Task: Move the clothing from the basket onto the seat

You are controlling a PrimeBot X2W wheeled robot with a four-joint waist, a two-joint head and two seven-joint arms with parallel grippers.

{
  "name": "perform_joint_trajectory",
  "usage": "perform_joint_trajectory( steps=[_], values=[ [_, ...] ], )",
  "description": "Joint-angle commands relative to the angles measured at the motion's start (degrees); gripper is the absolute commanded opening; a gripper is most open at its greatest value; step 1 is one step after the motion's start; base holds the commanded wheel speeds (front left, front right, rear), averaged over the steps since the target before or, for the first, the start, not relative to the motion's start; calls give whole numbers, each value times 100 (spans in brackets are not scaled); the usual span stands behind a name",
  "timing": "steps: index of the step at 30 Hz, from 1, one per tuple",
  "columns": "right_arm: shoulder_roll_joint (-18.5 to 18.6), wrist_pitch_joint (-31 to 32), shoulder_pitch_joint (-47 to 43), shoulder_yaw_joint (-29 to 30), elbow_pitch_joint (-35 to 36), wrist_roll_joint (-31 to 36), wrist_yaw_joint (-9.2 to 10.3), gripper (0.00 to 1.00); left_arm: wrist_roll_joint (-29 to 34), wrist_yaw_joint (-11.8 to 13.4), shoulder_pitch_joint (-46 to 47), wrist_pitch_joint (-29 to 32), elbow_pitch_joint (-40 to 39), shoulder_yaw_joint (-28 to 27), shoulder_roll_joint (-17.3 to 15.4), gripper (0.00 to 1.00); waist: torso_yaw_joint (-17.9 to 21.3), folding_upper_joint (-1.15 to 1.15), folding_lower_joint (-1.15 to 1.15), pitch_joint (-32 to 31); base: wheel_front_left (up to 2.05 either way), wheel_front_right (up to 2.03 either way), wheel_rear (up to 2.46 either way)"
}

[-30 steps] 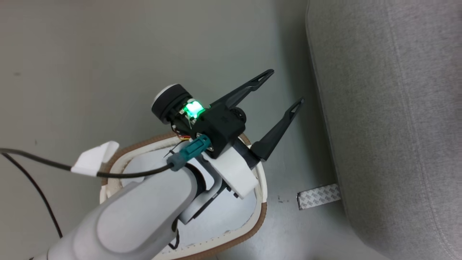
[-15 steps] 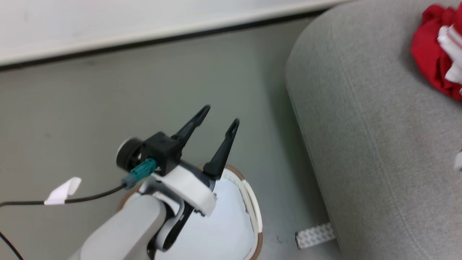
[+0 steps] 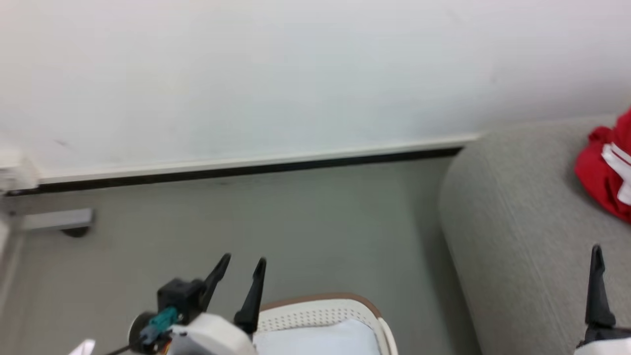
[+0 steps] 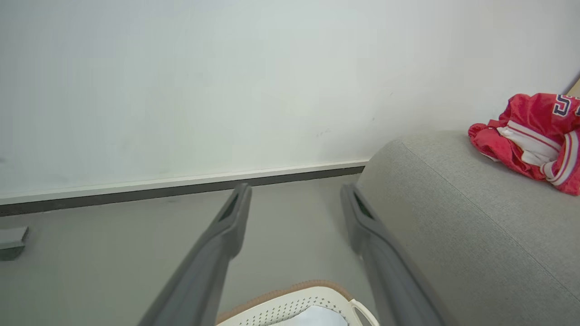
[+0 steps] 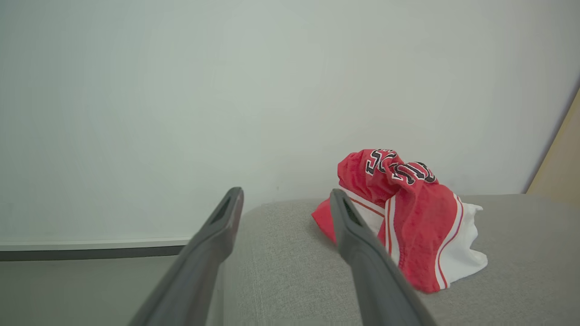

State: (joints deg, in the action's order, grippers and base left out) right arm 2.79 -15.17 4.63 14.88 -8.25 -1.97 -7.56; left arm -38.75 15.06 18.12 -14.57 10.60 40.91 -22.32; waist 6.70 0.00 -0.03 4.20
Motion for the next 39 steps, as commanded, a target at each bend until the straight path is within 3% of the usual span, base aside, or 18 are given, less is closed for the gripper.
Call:
perform_joint_trajectory(
  steps=[1,5,13,22,39],
  values=[
    [16,5,-176,-67,59,-46,15,100,-22,44,-233,-33,42,-58,-13,100,-526,0,3,-493,0,0,0],
    [19,5,-602,-298,123,-92,15,100,126,100,-703,-61,102,-352,-31,100,-680,0,3,-631,0,0,0],
    [16,5,-993,-706,38,-264,15,100,810,40,-1718,-61,-60,-1357,283,100,-772,0,3,-835,0,0,0],
    [21,4,-1160,-1066,-236,-248,15,100,1598,-309,-2326,-62,-65,-2300,811,100,-755,0,3,-965,0,0,0],
    [19,4,-953,-1150,-428,-217,15,100,2477,-1063,-2267,-59,83,-3159,1319,100,-683,0,3,-906,0,0,0]
  ],
)
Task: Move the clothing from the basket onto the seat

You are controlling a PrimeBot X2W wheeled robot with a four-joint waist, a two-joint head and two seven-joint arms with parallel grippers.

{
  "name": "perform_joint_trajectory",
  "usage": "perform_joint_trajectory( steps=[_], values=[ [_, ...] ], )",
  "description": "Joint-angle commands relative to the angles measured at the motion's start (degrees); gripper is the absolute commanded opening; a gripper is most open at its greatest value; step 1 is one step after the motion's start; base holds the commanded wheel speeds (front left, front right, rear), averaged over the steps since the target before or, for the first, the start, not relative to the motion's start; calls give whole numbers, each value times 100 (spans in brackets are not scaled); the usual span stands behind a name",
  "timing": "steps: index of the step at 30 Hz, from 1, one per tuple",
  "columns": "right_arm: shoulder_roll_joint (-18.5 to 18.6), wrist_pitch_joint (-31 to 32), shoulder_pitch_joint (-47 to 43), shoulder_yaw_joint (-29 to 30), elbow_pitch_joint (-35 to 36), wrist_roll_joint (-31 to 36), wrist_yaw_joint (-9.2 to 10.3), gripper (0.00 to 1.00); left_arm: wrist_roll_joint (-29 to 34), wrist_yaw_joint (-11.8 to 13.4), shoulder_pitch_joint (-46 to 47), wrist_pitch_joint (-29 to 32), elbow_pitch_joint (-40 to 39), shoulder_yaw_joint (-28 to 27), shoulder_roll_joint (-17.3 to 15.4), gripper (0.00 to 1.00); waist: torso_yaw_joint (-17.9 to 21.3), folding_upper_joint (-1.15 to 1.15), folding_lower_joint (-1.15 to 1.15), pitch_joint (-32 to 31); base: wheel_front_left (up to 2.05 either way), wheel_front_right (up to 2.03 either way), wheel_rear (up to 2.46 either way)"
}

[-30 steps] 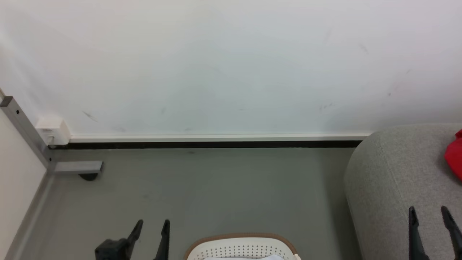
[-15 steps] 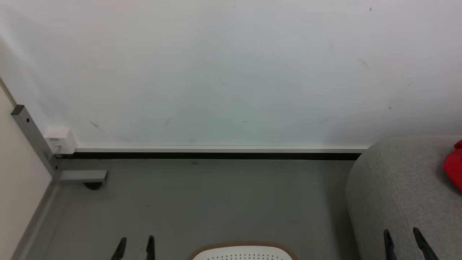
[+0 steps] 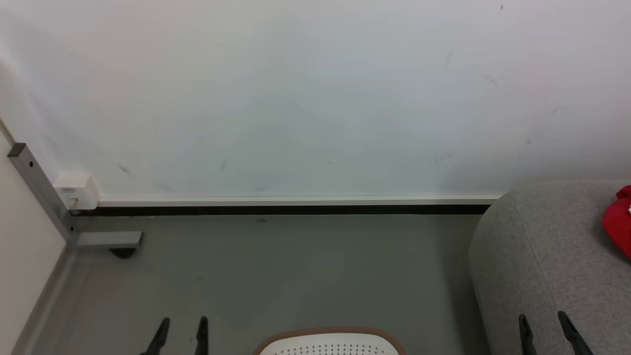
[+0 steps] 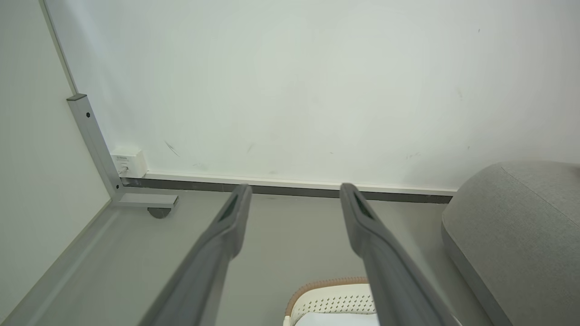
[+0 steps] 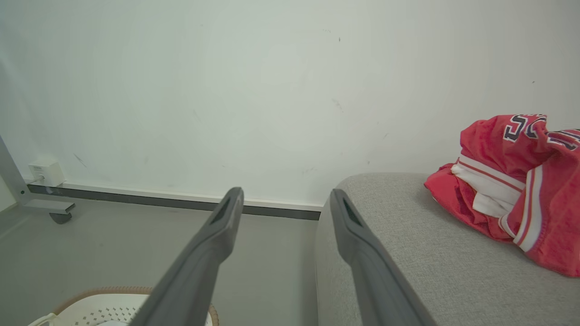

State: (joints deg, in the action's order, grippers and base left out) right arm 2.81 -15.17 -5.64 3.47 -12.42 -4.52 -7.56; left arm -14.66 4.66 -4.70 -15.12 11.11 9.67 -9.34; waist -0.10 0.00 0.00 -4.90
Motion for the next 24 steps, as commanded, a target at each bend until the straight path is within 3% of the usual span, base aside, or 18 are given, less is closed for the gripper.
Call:
perform_joint_trajectory(
  steps=[1,21,22,24],
  values=[
    [16,4,76,-13,-14,28,15,100,95,-64,20,-4,44,-63,45,100,-5,0,0,6,0,0,0],
    [16,4,106,-87,-76,-19,15,100,383,-646,60,-4,220,-420,381,100,72,0,0,22,0,0,0],
    [0,0,68,-91,-62,-7,0,0,383,-664,35,1,206,-405,374,0,72,0,0,23,0,0,0],
    [-15,9,28,-89,-146,-25,-1,0,371,-666,-2,11,304,-388,389,0,73,0,0,24,0,0,0]
  ],
)
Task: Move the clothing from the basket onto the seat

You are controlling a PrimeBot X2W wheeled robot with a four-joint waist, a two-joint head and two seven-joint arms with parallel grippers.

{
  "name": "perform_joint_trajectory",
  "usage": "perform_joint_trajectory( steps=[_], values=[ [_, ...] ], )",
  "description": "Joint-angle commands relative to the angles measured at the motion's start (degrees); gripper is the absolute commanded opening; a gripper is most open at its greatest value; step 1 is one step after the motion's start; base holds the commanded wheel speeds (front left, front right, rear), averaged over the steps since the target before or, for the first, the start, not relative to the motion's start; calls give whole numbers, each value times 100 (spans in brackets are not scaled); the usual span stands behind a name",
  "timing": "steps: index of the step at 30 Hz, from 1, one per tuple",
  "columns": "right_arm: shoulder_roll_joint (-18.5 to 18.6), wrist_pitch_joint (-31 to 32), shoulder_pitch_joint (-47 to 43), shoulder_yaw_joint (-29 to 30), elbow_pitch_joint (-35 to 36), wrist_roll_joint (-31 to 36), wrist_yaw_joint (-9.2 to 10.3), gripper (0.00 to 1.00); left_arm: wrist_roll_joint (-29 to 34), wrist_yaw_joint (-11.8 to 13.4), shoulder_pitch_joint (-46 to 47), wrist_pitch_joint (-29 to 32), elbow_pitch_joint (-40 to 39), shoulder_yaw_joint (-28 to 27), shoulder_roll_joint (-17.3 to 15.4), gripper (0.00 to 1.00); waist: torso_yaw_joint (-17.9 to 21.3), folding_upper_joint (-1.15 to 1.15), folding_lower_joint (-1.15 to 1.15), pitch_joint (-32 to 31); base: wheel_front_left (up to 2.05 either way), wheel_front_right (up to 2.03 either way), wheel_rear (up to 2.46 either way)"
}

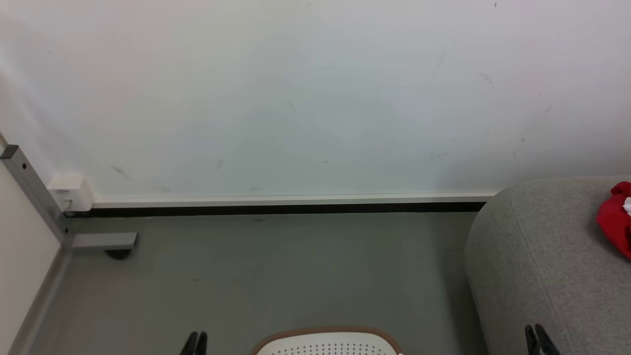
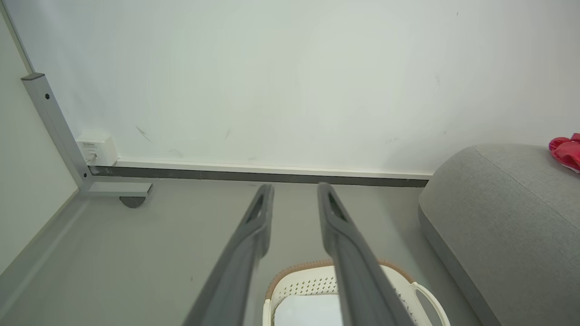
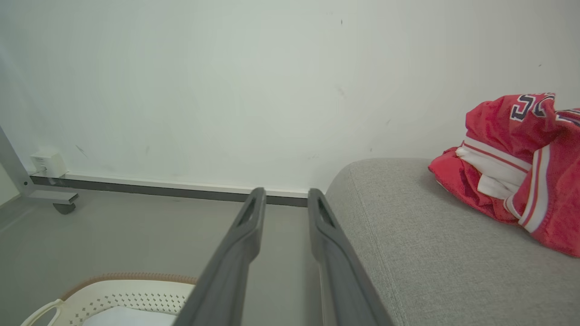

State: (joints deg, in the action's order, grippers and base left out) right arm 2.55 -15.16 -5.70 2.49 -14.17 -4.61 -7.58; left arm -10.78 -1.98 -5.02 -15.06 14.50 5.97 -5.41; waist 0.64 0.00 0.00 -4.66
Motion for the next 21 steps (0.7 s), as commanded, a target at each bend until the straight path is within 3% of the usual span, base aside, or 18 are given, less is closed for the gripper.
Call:
perform_joint_trajectory(
  steps=[1,21],
  values=[
    [-4,12,4,8,-24,-26,0,0,-27,-2,3,13,21,-9,4,0,0,0,0,1,0,0,0],
    [12,569,329,112,-4,-2285,3,0,-2119,-146,312,571,0,-339,66,0,-10,0,0,78,0,0,0]
  ],
)
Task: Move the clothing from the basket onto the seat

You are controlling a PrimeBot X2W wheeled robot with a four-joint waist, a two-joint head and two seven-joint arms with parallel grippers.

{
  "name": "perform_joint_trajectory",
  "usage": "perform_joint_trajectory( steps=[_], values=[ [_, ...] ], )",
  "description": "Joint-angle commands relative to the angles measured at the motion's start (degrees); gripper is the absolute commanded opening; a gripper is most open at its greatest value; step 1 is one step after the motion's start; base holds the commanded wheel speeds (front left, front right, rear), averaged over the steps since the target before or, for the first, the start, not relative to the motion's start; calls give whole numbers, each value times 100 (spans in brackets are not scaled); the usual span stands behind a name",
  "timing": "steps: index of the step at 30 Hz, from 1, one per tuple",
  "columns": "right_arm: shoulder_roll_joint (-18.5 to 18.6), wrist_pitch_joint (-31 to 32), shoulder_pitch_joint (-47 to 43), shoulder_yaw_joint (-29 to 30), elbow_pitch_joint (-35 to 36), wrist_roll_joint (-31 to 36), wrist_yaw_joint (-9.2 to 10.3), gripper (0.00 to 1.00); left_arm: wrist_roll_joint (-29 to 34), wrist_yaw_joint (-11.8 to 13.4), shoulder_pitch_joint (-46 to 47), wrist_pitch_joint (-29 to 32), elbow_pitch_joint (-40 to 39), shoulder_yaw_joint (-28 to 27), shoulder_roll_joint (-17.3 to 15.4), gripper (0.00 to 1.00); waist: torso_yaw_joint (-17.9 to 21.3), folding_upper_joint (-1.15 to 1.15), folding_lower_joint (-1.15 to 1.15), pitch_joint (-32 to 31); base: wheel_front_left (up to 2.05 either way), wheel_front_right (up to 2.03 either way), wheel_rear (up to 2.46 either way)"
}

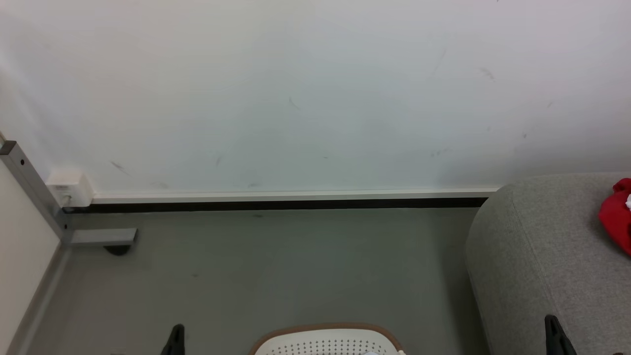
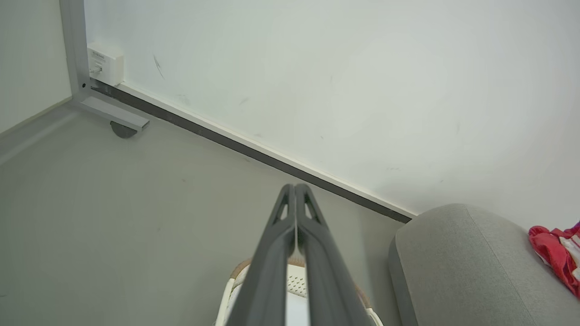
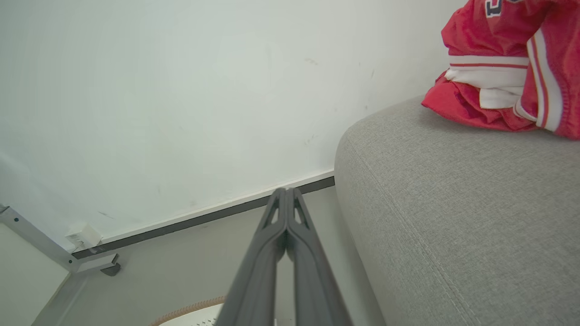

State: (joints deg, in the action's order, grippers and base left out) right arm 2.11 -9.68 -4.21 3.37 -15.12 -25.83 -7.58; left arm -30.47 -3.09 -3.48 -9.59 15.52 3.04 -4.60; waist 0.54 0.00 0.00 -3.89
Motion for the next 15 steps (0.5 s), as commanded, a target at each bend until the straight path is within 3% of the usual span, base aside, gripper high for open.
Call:
perform_joint_trajectory(
  steps=[1,15],
  values=[
    [56,46,192,28,93,-261,3,0,-246,-42,171,49,-104,-59,-12,0,-1,0,0,5,0,0,0],
    [67,360,376,85,104,-1538,4,0,-1434,-123,339,358,-117,-238,24,0,-9,0,0,59,0,0,0]
  ],
)
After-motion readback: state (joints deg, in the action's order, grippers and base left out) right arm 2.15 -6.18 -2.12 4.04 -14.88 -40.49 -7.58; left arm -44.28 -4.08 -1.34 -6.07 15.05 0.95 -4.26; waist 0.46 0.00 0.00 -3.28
